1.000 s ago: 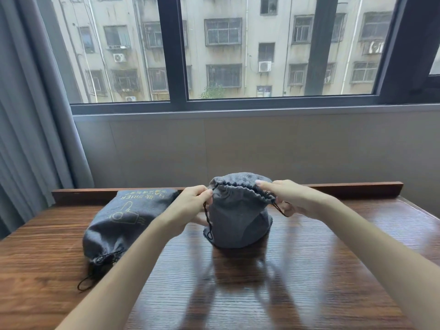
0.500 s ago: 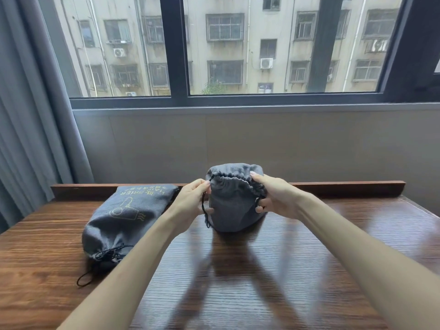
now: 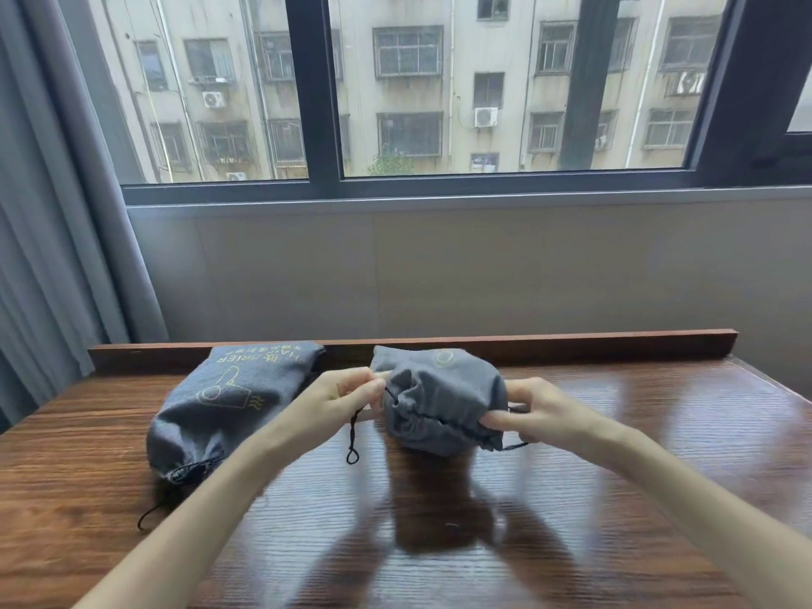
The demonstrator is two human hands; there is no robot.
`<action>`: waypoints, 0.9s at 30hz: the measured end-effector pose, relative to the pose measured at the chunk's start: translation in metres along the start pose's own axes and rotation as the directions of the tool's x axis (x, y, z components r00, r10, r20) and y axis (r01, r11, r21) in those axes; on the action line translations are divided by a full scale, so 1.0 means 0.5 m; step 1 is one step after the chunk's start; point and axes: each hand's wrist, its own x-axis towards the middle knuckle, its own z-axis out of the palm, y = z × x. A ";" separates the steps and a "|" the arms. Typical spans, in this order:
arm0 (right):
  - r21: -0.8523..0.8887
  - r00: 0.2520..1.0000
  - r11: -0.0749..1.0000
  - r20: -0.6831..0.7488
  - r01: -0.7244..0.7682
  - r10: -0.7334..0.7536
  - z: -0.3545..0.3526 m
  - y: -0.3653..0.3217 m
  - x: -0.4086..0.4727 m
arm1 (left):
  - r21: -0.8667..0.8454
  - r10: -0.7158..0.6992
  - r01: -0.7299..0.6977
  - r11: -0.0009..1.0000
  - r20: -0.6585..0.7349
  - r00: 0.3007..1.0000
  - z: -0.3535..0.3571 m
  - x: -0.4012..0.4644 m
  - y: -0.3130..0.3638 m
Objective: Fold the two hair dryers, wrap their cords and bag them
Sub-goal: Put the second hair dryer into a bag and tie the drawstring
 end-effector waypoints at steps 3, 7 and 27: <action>-0.072 0.999 0.997 -0.029 0.024 -0.026 0.019 0.027 -0.014 | 0.034 0.027 -0.029 0.999 0.051 0.998 0.018 -0.023 -0.019; -0.257 0.988 0.964 -0.111 0.072 -0.104 0.051 0.047 -0.010 | 0.092 0.038 -0.041 0.995 0.026 0.999 0.019 -0.035 -0.054; 0.058 0.941 0.996 -0.327 -0.067 0.082 0.055 0.085 -0.050 | 0.308 0.021 0.029 0.951 -0.159 0.987 0.024 -0.083 -0.103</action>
